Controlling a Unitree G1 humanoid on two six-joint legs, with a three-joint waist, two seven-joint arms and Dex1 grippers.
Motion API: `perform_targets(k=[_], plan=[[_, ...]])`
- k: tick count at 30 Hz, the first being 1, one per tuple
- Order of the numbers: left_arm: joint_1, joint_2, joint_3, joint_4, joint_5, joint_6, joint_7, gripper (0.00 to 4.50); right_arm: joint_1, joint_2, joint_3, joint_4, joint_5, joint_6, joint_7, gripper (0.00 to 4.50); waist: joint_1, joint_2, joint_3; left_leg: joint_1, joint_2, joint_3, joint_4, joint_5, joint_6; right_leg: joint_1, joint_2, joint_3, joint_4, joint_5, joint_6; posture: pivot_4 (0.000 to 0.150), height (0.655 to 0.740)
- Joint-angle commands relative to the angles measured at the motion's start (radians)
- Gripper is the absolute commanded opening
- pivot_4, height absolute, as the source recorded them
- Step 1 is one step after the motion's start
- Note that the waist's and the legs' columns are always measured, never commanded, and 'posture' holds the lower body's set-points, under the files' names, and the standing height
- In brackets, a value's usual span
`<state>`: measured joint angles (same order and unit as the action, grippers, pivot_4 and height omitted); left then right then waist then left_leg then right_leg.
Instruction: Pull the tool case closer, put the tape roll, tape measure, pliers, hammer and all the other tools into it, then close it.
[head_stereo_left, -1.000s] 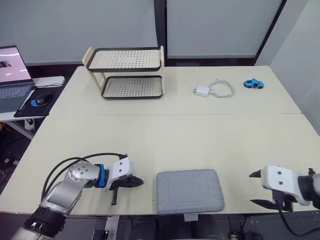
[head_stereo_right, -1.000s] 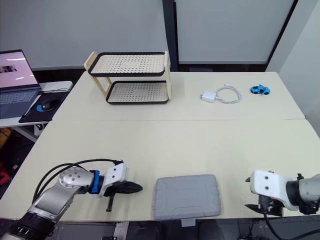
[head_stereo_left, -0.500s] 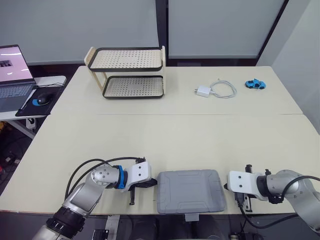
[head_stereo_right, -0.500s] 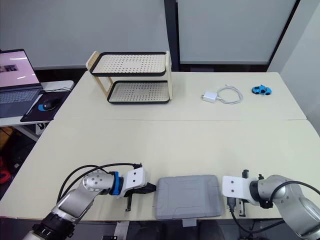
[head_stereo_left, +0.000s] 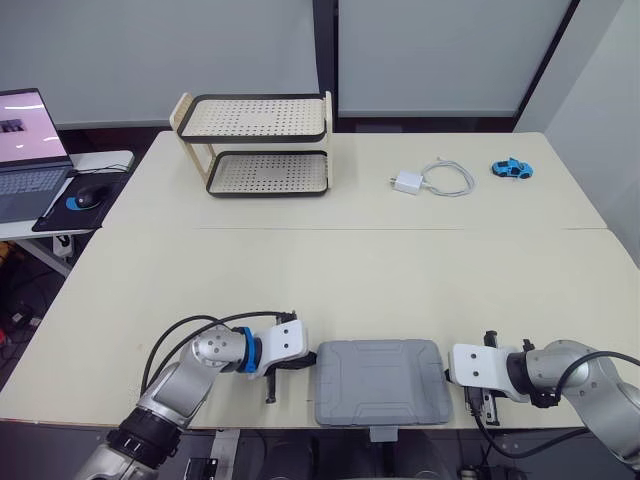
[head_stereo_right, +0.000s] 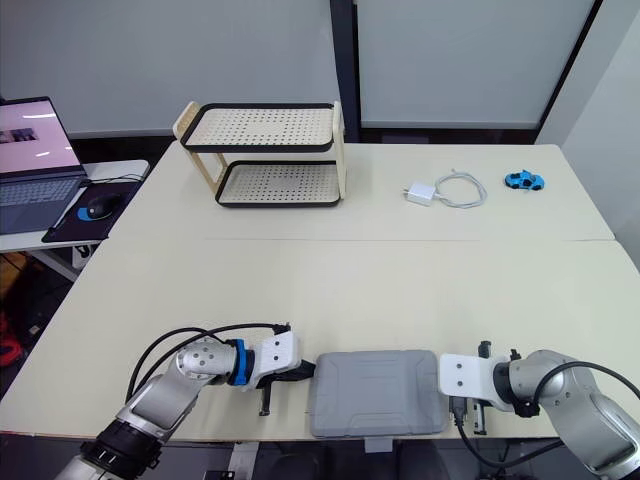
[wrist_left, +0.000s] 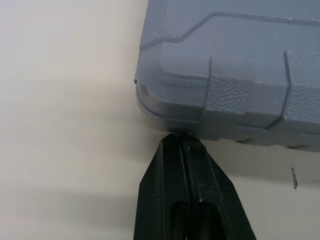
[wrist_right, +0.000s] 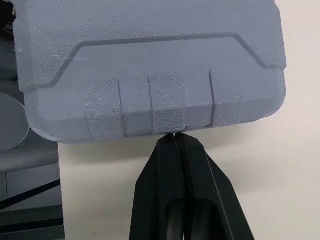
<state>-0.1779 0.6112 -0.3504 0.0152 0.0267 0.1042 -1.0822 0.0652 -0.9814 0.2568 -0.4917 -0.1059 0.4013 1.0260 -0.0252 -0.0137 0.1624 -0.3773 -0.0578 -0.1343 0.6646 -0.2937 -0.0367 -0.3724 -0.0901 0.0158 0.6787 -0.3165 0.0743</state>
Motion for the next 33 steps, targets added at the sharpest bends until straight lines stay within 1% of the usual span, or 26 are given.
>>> perform_targets(k=[1,8,12,15,17,22,25,26,29,31,33], plan=[[-0.02,-0.034,-0.031,-0.038,-0.011,-0.012,-0.008,0.0,-0.006,0.007,0.008,-0.059,0.021,0.005,0.018,0.02,0.0,0.0,0.0,0.0,0.0,0.0,0.0,0.0,0.0,0.0,0.0,0.0,0.0,0.0,0.0,0.15,0.74],[-0.028,-0.042,-0.024,-0.026,-0.003,-0.014,-0.012,0.0,-0.011,0.004,-0.001,-0.047,0.013,0.008,0.022,0.02,0.0,0.0,0.0,0.0,0.0,0.0,0.0,0.0,0.0,0.0,0.0,0.0,0.0,0.0,0.0,0.15,0.74],[-0.018,-0.009,0.006,-0.032,-0.014,-0.009,-0.018,0.0,-0.006,-0.006,-0.024,-0.041,0.016,0.008,0.018,0.02,0.0,0.0,0.0,0.0,0.0,0.0,0.0,0.0,0.0,0.0,0.0,0.0,0.0,0.0,0.0,0.15,0.74],[0.006,0.039,0.05,-0.062,-0.039,0.013,-0.032,0.0,0.009,-0.027,-0.077,-0.035,0.033,-0.001,0.017,0.02,-0.001,0.0,0.0,0.0,0.0,0.0,0.0,0.0,0.0,0.0,0.0,0.0,0.0,0.0,0.0,0.15,0.74],[0.037,0.088,0.094,-0.096,-0.069,0.03,-0.046,0.0,0.03,-0.053,-0.144,-0.028,0.061,-0.03,0.031,0.02,-0.001,0.0,0.0,0.0,0.0,0.0,0.0,0.0,0.0,0.0,0.0,0.0,0.0,0.0,0.0,0.15,0.74],[0.131,0.264,0.256,-0.177,-0.173,0.103,-0.109,0.0,0.132,-0.119,-0.411,-0.01,0.195,-0.16,0.132,0.02,-0.003,0.0,0.0,0.001,0.001,0.0,-0.001,0.0,0.0,0.0,0.0,0.0,0.0,0.0,0.0,0.15,0.74],[0.213,0.37,0.386,-0.188,-0.184,0.082,-0.113,0.0,0.18,-0.15,-0.593,0.026,0.262,-0.239,0.231,0.02,-0.002,0.0,0.0,0.002,0.001,0.001,-0.001,0.0,0.0,0.001,0.0,0.0,0.0,0.0,0.0,0.15,0.74],[0.243,0.388,0.446,-0.195,-0.213,0.086,-0.119,0.0,0.188,-0.163,-0.649,0.042,0.286,-0.246,0.27,0.02,-0.002,0.0,0.001,0.002,0.001,0.001,-0.001,0.0,0.0,0.001,0.0,0.0,0.0,0.0,0.0,0.15,0.74],[0.298,0.414,0.551,-0.22,-0.257,0.122,-0.114,0.0,0.187,-0.198,-0.737,0.103,0.328,-0.256,0.347,0.02,-0.002,0.0,0.001,0.003,0.001,0.001,-0.001,0.0,0.001,0.003,0.0,0.0,0.0,0.0,0.0,0.15,0.74],[0.317,0.415,0.59,-0.23,-0.287,0.146,-0.117,0.0,0.177,-0.221,-0.762,0.135,0.343,-0.255,0.379,0.02,-0.002,0.0,0.001,0.003,0.002,0.001,-0.001,0.0,0.001,0.003,0.0,0.0,0.0,0.0,0.0,0.15,0.74],[0.314,0.399,0.594,-0.233,-0.32,0.167,-0.115,0.0,0.159,-0.229,-0.745,0.157,0.343,-0.264,0.378,0.02,-0.002,0.0,0.001,0.003,0.002,0.002,-0.002,0.0,0.001,0.003,0.0,0.0,0.0,0.0,0.0,0.15,0.74]])
